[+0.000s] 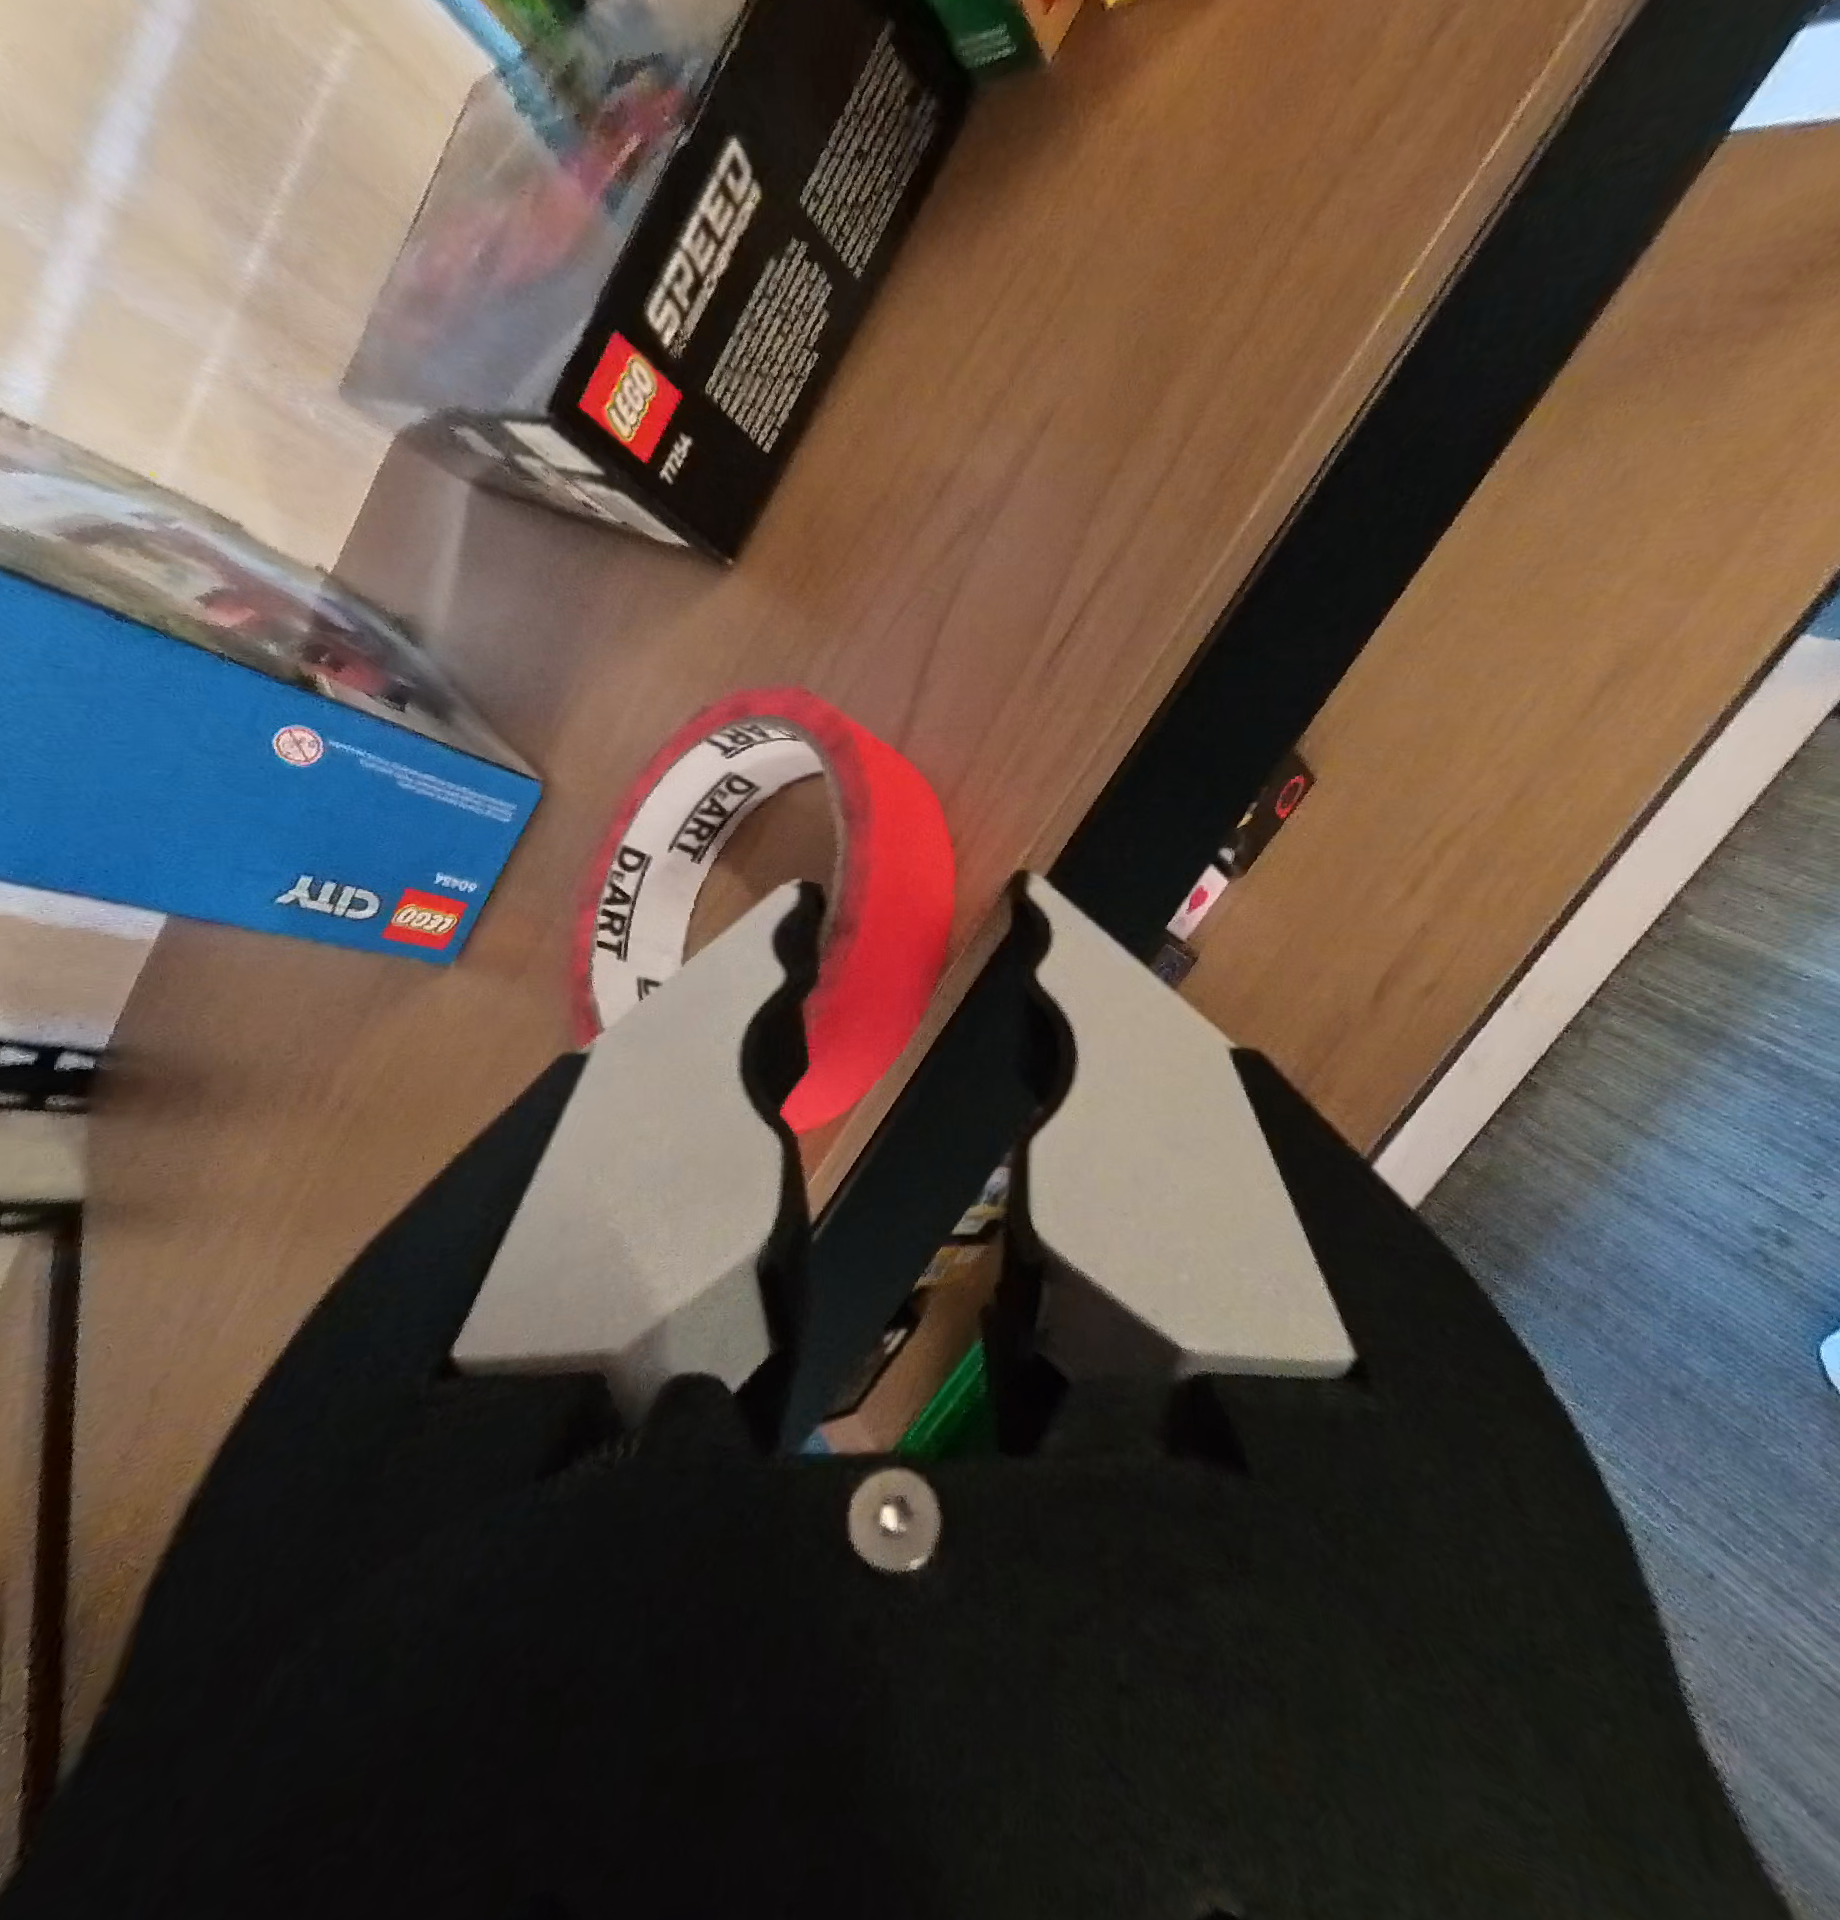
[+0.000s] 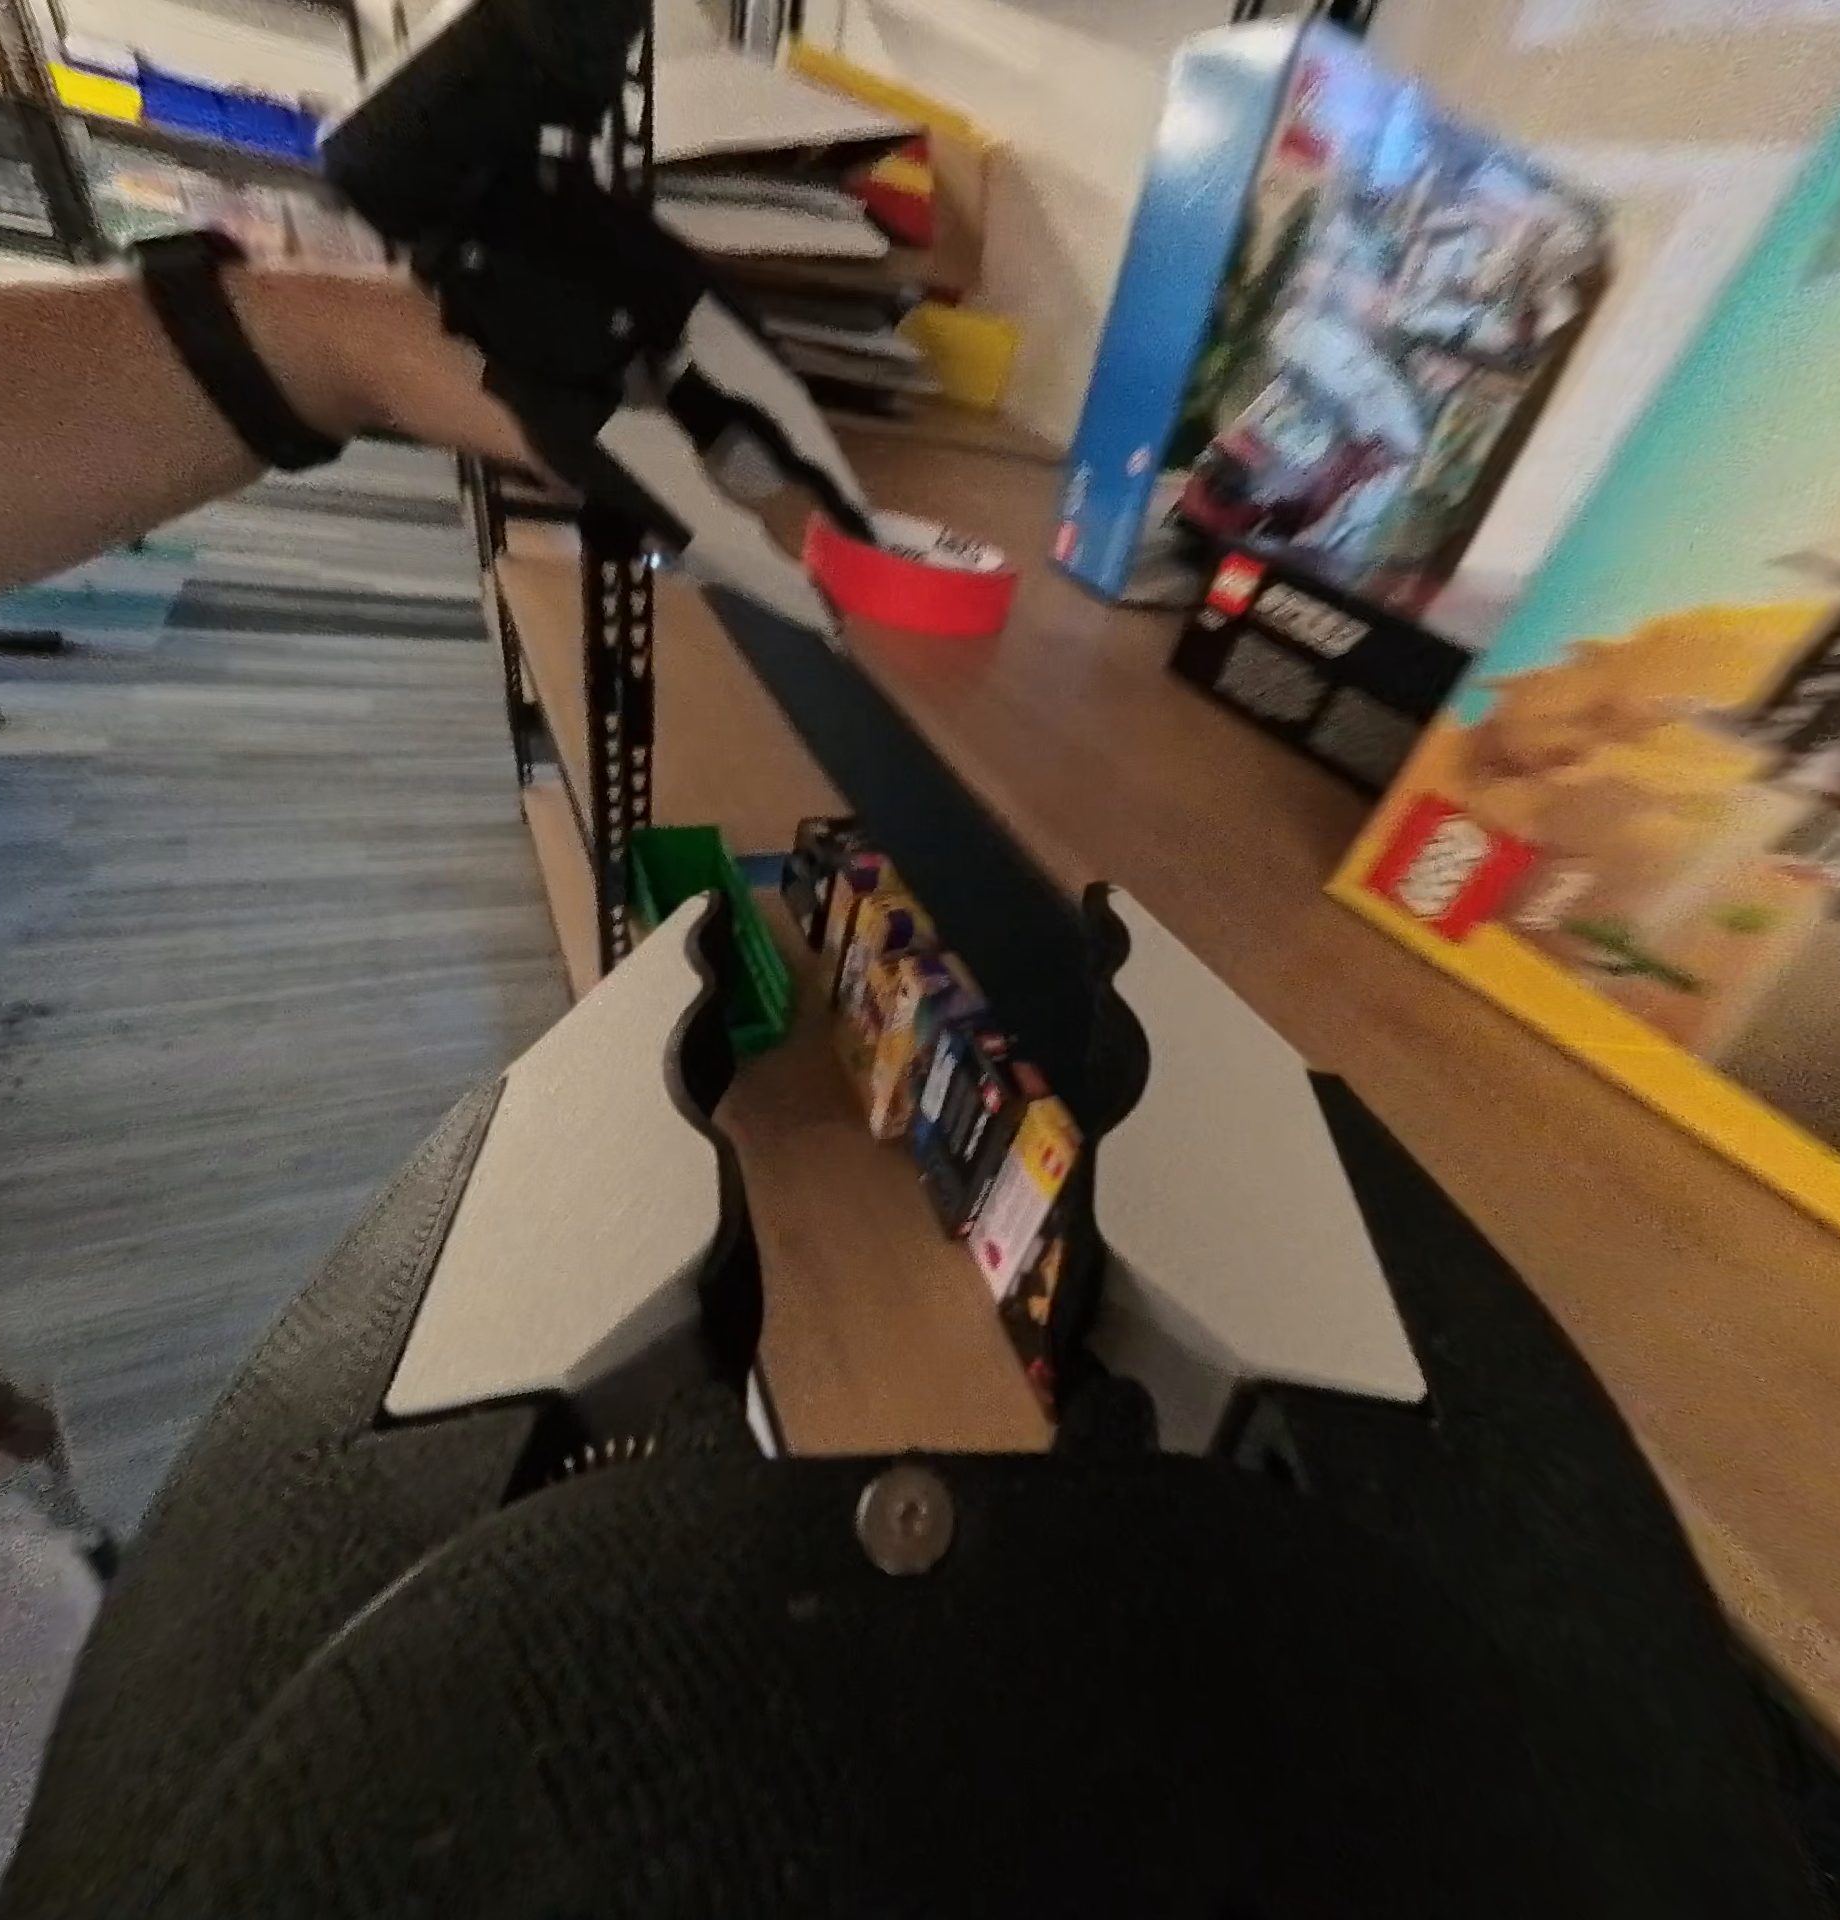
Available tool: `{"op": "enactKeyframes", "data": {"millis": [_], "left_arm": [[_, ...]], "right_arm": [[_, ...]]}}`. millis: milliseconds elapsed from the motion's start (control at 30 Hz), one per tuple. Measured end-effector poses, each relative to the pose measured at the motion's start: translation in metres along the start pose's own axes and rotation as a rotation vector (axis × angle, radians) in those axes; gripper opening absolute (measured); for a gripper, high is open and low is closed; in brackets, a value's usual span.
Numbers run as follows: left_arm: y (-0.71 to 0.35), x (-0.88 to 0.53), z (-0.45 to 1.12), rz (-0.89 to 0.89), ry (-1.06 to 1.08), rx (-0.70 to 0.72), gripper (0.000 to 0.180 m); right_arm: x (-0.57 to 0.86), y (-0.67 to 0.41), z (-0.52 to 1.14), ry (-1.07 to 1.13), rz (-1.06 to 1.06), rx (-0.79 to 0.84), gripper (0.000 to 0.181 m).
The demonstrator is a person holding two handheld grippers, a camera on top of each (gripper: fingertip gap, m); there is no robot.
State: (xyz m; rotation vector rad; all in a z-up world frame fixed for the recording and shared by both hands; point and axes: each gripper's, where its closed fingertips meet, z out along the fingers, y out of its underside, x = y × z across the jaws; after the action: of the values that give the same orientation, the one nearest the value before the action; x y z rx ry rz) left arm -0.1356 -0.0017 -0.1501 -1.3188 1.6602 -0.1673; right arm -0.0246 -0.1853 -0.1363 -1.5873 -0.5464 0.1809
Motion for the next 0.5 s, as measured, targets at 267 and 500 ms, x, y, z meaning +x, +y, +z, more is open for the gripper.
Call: {"op": "enactKeyframes", "data": {"millis": [267,500], "left_arm": [[-0.022,0.033,-0.024,0.09,0.075,0.259,0.009],[-0.098,0.064,-0.114,-0.235,0.304,0.908,0.009]], "right_arm": [[-0.093,0.018,0.051,-0.21,0.277,0.002,0.06],[-0.08,-0.062,0.087,-0.487,0.779,0.346,0.05]]}}
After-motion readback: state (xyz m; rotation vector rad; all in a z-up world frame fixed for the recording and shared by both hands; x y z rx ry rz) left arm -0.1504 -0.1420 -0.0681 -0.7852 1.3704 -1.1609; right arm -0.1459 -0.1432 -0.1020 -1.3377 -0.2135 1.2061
